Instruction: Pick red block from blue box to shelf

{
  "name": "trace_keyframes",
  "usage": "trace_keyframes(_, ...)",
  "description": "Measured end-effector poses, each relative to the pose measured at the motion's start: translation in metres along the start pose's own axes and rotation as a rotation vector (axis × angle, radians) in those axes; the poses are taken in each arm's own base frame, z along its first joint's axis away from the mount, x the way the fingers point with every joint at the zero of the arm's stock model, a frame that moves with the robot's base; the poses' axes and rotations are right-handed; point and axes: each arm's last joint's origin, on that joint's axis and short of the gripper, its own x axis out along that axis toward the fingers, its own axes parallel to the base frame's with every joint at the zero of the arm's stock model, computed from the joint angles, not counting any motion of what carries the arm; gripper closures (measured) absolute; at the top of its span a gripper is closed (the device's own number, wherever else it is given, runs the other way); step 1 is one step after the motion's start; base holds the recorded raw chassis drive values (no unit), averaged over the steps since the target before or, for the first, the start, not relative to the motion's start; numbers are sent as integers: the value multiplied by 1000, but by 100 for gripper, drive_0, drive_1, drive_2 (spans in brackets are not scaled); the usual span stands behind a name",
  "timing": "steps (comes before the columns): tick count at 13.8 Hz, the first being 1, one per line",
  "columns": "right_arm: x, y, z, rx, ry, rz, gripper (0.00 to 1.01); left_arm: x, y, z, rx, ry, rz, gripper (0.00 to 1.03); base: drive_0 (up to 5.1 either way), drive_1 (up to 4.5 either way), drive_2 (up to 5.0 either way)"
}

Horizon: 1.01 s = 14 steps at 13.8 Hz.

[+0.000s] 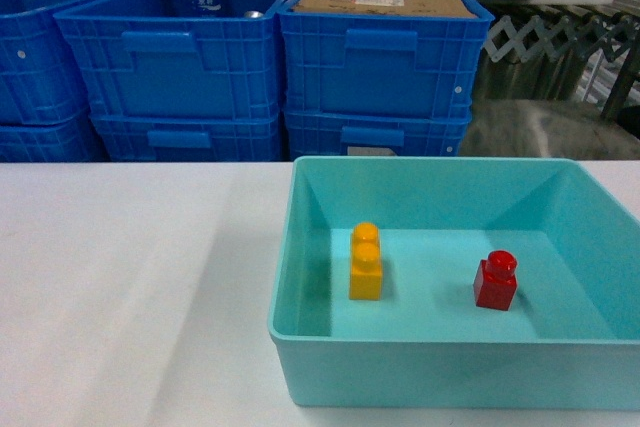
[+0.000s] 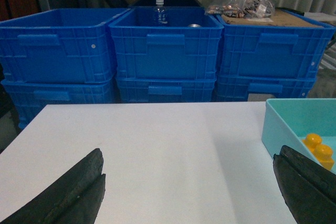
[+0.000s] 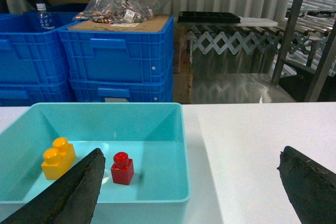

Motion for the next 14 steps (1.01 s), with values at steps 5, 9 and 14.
trace_keyframes(5, 0, 0, 0, 0, 0, 0, 3, 0, 0, 0, 0, 0, 0, 5, 0, 0, 0)
trace_keyframes(9, 0, 0, 0, 0, 0, 0, 3, 0, 0, 0, 0, 0, 0, 5, 0, 0, 0)
trace_keyframes(14, 0, 0, 0, 0, 0, 0, 3, 0, 0, 0, 0, 0, 0, 5, 0, 0, 0)
